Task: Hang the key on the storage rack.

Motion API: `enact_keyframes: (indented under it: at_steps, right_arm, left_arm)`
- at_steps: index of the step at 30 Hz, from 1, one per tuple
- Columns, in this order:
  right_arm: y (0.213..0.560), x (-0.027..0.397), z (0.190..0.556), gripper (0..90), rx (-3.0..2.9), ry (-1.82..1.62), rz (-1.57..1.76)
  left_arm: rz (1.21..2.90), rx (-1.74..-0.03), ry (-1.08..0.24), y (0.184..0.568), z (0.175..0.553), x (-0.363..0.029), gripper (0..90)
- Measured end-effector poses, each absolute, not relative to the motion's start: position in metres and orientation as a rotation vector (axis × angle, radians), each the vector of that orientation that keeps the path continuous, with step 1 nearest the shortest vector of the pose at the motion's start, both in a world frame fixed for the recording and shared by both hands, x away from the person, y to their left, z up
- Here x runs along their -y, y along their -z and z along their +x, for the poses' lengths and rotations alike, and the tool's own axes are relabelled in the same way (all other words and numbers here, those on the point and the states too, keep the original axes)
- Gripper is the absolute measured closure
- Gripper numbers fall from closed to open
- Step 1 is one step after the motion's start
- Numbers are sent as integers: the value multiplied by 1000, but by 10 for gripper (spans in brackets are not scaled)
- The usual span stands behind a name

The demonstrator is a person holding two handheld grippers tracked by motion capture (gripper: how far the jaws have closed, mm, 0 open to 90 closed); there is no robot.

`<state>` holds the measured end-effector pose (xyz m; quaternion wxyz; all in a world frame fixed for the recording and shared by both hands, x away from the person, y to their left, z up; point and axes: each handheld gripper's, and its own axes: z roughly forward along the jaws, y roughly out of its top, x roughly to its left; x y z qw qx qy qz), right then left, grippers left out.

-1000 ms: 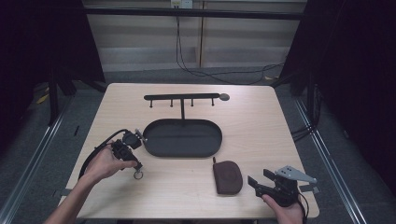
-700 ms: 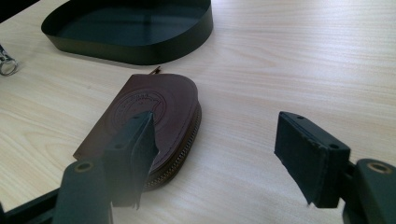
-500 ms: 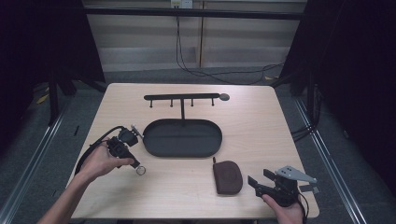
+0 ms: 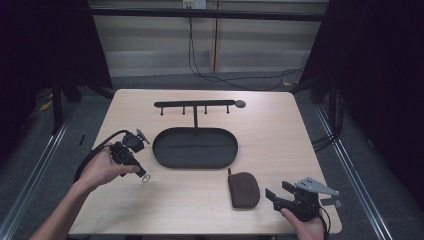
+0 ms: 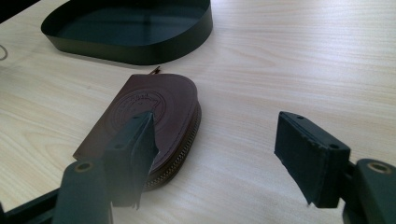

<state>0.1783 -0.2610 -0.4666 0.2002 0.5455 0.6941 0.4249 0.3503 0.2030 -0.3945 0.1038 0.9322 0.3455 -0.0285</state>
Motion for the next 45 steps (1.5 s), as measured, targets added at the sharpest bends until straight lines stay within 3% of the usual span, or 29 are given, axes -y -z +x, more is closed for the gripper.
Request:
enact_keyframes:
  at_steps: [45]
  right_arm:
    - [468, 261, 180, 280, -1956, -1192, 1529]
  left_arm:
    - [2688, -1060, 50, 323, 380, -194, 677]
